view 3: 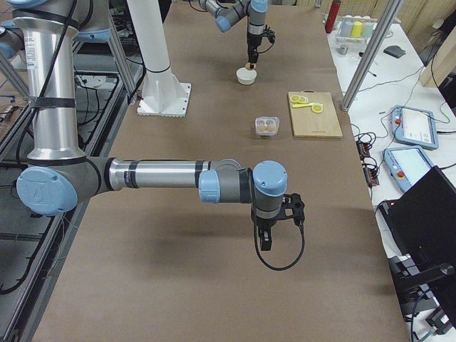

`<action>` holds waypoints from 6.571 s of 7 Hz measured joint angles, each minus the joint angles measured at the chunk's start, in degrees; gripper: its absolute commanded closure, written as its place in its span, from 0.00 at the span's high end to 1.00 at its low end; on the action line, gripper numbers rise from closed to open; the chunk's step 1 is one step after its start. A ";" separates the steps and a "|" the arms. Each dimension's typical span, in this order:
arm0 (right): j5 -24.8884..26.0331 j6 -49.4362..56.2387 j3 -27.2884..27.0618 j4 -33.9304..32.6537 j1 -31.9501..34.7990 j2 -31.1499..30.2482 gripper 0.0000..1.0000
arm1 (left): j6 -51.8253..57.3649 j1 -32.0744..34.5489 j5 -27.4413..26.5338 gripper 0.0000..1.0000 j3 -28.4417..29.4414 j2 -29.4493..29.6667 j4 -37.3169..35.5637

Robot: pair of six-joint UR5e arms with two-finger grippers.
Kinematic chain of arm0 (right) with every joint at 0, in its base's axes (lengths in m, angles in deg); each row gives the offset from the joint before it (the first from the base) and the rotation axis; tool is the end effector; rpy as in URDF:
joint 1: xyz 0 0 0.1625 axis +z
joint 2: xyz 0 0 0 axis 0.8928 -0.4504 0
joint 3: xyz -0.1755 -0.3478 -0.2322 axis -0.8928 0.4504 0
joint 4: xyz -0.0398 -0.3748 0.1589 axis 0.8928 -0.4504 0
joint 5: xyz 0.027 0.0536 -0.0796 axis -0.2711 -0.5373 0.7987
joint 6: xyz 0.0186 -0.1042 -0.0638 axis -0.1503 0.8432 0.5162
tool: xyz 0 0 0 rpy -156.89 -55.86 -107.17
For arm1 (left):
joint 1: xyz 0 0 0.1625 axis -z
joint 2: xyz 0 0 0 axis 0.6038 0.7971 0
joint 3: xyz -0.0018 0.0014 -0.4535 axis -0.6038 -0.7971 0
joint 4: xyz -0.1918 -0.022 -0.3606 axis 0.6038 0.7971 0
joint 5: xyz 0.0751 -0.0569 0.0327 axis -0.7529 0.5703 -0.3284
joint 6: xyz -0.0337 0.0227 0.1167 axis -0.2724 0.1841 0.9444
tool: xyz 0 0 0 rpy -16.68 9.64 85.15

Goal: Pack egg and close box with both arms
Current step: 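Carry the held egg with the left gripper over the egg box, then lower the egg into the empty slot and open the left gripper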

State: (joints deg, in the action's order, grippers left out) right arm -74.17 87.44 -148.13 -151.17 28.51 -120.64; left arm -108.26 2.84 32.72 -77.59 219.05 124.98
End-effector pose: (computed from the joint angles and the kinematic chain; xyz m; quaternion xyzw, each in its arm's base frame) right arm 0.0635 -0.4904 0.6783 0.0444 -0.3666 -0.0266 0.9289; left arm 0.4860 -0.4969 0.2370 -0.0641 0.4266 -0.0952 0.8971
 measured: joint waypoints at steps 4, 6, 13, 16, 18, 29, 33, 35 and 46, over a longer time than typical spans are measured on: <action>0.00 -0.27 0.00 -0.08 -0.07 0.38 0.99 | -1.19 0.83 0.05 0.33 8.89 9.25 -0.18; 0.00 -0.28 0.05 -0.09 -0.07 0.44 0.99 | -3.03 0.88 -0.01 0.33 13.75 14.09 0.19; 0.00 -0.26 0.35 -0.11 -0.10 0.32 0.99 | -9.93 -1.65 -3.95 0.33 26.92 22.53 11.88; 0.00 -0.28 0.16 -0.17 -0.23 0.50 1.00 | -10.17 -4.44 -9.89 0.33 28.38 22.43 18.78; -0.06 -0.16 0.10 -0.18 -0.24 0.67 0.99 | -10.18 -7.18 -15.12 0.33 28.84 22.45 23.14; -0.09 0.60 0.52 -0.20 -0.42 0.38 1.00 | -9.76 -17.97 -37.61 0.32 34.74 23.16 35.68; -0.09 0.60 0.53 -0.18 -0.42 0.20 1.00 | -7.30 -18.05 -40.67 0.32 35.28 24.70 36.41; -0.09 0.60 0.58 -0.19 -0.42 0.25 1.00 | -5.76 -17.28 -41.51 0.32 35.57 24.80 37.21; 0.00 0.69 0.94 -0.24 -0.91 0.44 1.00 | -3.68 -16.29 -41.63 0.35 39.73 24.82 40.42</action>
State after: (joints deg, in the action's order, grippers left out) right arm -74.17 88.13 -147.19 -151.41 27.60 -120.20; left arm -111.94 -13.45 -8.91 -37.86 243.87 165.40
